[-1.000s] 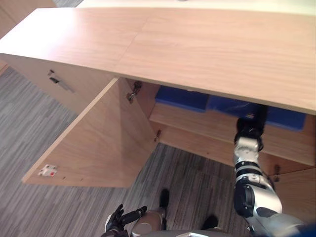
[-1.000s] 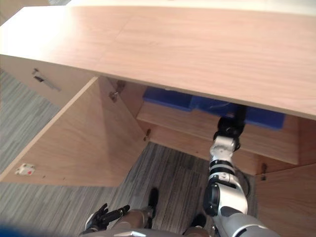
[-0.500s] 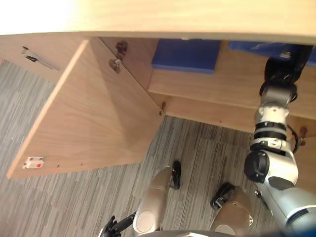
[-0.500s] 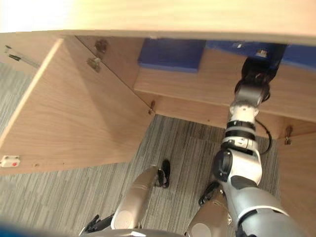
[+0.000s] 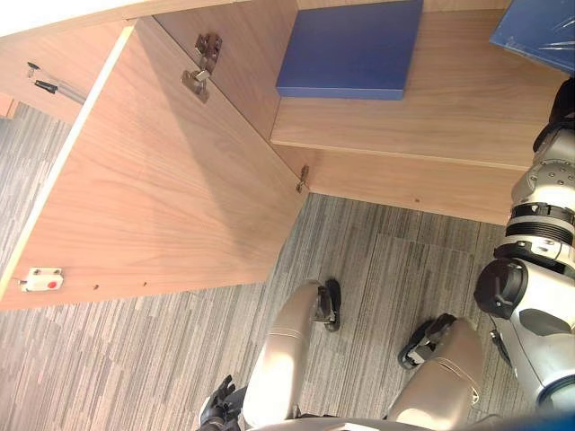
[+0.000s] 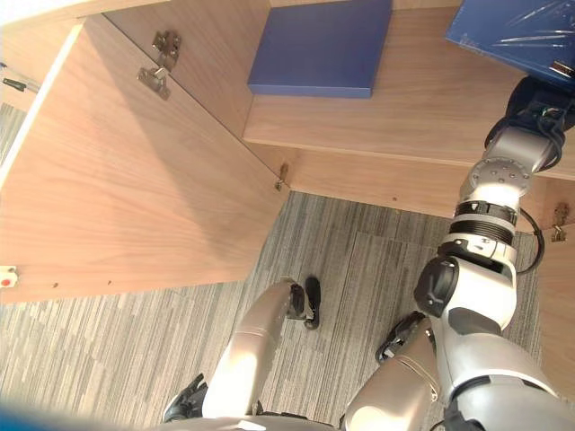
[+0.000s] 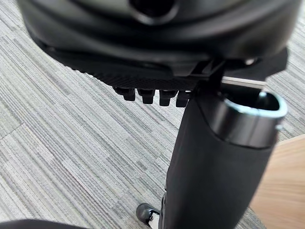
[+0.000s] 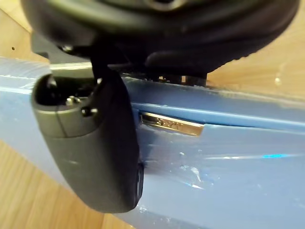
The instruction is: Walk over to the cabinet, pick up the folder, carry it to the office cabinet, place the folder inside the office cabinet, then close the office cabinet door
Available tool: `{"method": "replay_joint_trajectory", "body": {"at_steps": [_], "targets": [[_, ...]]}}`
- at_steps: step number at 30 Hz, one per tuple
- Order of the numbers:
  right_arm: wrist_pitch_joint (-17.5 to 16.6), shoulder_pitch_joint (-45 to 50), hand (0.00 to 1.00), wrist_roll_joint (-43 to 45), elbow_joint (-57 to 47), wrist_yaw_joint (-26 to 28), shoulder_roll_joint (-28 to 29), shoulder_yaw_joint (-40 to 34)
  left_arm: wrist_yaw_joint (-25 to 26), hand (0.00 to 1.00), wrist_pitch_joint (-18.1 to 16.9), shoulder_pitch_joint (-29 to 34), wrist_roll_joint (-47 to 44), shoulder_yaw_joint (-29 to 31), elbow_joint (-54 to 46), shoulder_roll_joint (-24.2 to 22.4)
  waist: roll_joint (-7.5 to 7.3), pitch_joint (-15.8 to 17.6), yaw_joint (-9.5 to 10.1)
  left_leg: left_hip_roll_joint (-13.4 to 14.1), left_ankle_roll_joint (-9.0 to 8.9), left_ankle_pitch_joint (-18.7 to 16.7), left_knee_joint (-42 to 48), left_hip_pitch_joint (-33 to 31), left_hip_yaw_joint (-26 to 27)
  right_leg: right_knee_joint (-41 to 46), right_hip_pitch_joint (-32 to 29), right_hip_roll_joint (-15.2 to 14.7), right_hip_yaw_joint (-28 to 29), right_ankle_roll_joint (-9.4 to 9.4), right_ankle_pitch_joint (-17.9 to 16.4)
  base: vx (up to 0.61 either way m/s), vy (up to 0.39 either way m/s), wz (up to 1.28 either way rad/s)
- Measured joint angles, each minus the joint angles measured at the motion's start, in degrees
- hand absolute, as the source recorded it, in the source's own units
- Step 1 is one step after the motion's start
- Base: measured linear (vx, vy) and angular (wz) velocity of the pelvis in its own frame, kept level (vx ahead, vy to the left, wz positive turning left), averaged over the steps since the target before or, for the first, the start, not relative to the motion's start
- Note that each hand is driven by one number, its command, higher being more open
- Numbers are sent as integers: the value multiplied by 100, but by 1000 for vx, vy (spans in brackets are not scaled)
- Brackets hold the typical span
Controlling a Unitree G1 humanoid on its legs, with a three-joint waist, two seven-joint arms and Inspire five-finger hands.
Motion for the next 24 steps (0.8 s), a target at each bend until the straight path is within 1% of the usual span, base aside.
{"method": "replay_joint_trajectory", "body": {"at_steps": [2, 5, 7, 9, 10, 12, 13, 14, 16, 18, 21, 24], "targets": [[68, -169, 0, 7, 196, -77, -13, 3, -16, 100, 34, 130, -46, -124, -106, 29, 0, 0, -61, -23, 16, 31, -71, 8, 14, -37, -2, -28, -15, -3, 2, 37, 5, 5], [150, -383, 0, 5, 365, -192, -85, 106, -13, 100, 45, 289, -104, -345, -270, 87, 0, 0, -69, -24, 15, 51, -148, 20, 23, -78, -1, -34, -37, -6, 5, 72, -12, 4], [334, -686, 0, 0, 728, -273, -343, 448, -16, 100, 58, 407, -217, -493, -456, 117, 22, 9, -69, -22, 17, 55, -171, 28, 24, -88, 25, -48, -88, -10, 6, 81, -17, 4], [453, -868, 0, -4, 868, -282, -484, 749, -11, 100, 110, 418, -221, -529, -523, 127, 41, 15, -69, -20, 18, 55, -169, 39, 25, -76, 58, -65, -129, -10, 5, 75, -12, 7], [496, -917, 0, -25, 898, -282, -581, 1047, -11, 100, 126, 418, -237, -629, -571, 191, 46, 24, -65, -17, 18, 54, -145, 36, 25, -42, 61, -70, -132, -10, 5, 69, -11, 7], [609, -978, 0, -115, 950, -282, -696, 1355, -10, 100, 158, 418, -294, -786, -678, 296, 44, 41, -58, -17, 19, 54, -82, 20, 25, 37, 57, -95, -131, -11, 3, 63, -12, 7], [671, -983, 100, -177, 955, -282, -699, 1404, -11, 100, 163, 418, -335, -886, -757, 356, 46, 57, -57, -13, 20, 48, -17, 4, 25, 105, 55, -114, -127, -14, -2, 49, -9, 7], [694, -983, 100, -208, 958, -282, -701, 1405, -11, 100, 166, 419, -338, -931, -809, 386, 47, 70, -56, -12, 21, 46, 25, -6, 25, 140, 54, -123, -121, -17, -7, 26, -1, 4], [713, -983, 100, -208, 973, -282, -706, 1418, -23, 100, 174, 433, -360, -1112, -976, 499, 69, 104, -23, 8, 14, -71, 166, -66, 26, 221, 33, -123, -96, -9, -132, 6, 5, -2], [734, -983, 100, -206, 1042, -283, -776, 1580, -30, 100, 248, 476, -469, -1309, -1178, 633, 101, 119, -4, 56, 23, -221, 528, -298, 28, 481, -160, -138, 9, 10, -268, 12, 26, -5], [845, -981, 100, -219, 1214, -300, -915, 1625, -48, 100, 299, 582, -491, -1475, -1447, 786, 99, 121, 0, 77, 39, -326, 872, -526, 31, 771, -352, -202, 100, 11, -365, 24, 35, 0], [937, -975, 100, -224, 1340, -313, -930, 1658, -94, 100, 373, 636, -538, -1519, -1552, 846, 99, 121, 1, 120, 34, -360, 963, -543, 43, 834, -370, -192, 130, 8, -380, 32, 18, -6]]}}
